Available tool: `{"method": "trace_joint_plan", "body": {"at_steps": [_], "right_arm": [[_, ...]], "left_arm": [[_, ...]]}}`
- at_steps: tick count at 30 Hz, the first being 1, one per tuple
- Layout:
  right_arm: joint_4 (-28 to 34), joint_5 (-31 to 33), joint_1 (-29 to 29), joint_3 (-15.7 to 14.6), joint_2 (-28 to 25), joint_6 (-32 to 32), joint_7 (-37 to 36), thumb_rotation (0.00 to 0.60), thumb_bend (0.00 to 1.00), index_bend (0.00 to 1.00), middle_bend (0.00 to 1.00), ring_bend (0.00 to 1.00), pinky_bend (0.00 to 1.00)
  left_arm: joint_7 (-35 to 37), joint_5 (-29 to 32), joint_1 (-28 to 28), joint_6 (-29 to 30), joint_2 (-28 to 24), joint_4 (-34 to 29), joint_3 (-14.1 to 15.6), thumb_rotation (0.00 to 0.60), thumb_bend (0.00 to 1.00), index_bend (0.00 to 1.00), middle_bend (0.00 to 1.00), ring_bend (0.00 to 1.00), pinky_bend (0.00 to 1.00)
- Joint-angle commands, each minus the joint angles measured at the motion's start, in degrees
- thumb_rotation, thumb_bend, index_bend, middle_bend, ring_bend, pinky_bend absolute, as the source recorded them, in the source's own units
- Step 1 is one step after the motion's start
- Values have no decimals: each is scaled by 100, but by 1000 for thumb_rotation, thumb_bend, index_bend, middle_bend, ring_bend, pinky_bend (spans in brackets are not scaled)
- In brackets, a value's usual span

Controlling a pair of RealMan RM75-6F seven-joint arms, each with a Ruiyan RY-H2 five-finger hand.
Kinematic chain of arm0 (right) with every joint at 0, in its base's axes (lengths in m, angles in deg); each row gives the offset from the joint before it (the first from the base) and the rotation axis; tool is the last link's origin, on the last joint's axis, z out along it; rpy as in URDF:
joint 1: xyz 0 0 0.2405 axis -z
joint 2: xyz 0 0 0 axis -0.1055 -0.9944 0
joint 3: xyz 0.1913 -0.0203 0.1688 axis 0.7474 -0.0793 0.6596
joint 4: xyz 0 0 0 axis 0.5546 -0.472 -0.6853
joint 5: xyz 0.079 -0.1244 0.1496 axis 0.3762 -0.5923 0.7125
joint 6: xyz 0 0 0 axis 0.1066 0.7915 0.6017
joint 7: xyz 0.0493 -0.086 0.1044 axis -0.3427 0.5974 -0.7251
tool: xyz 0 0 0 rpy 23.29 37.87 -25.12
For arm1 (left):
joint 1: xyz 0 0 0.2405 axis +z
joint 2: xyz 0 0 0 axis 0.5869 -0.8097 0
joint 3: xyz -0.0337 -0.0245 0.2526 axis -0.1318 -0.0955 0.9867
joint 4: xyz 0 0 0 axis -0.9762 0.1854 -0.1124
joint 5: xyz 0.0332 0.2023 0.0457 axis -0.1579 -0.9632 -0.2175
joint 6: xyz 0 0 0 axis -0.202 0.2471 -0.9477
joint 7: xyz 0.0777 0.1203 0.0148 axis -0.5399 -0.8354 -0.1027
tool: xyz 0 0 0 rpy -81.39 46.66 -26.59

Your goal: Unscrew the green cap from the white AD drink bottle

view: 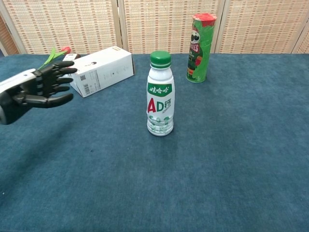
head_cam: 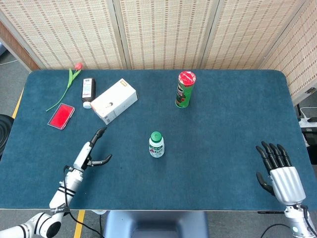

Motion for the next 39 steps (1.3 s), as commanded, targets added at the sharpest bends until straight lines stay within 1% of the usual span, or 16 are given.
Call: {"method": "trace_joint_plan", "body": {"at_steps": [1, 9, 15, 18, 27, 35, 37, 39], "right_arm": [[15, -23, -2, -14, -5, -6, 3, 600, 306, 0, 0, 0, 0], [69, -40, -20, -61, -87, -86, -116, 600, 306, 0, 0, 0, 0], [81, 37, -24, -30, -170, -103, -264, 600, 306, 0, 0, 0, 0], [78, 86, -37, -8, -201, -133, -328, 600, 306, 0, 0, 0, 0], [104, 193, -65, 24, -320, -210, -556, 600, 306, 0, 0, 0, 0], [115, 329, -63, 86, -380, -227, -664, 600, 306, 0, 0, 0, 0], [113, 357, -62, 104, -389, -224, -684, 600, 306, 0, 0, 0, 0], [111, 376, -61, 117, -393, -222, -691, 600, 306, 0, 0, 0, 0]], "left_arm": [[88, -63, -214, -155, 222, 159, -24, 600, 309, 0, 0, 0, 42], [52, 78, -751, -622, 713, 370, -212, 600, 307, 0, 0, 0, 42], [-15, 220, -1101, -902, 887, 367, -400, 600, 309, 0, 0, 0, 43], [34, 232, -1219, -981, 967, 359, -430, 600, 308, 0, 0, 0, 43], [59, 401, -1603, -1317, 1331, 765, -533, 600, 308, 0, 0, 0, 43], [498, 461, -1902, -1556, 1608, 1227, -648, 600, 307, 2, 12, 0, 43], [668, 450, -1981, -1660, 1631, 1313, -650, 600, 308, 34, 40, 0, 43], [747, 412, -2040, -1706, 1642, 1373, -634, 600, 308, 94, 74, 0, 43]]}}
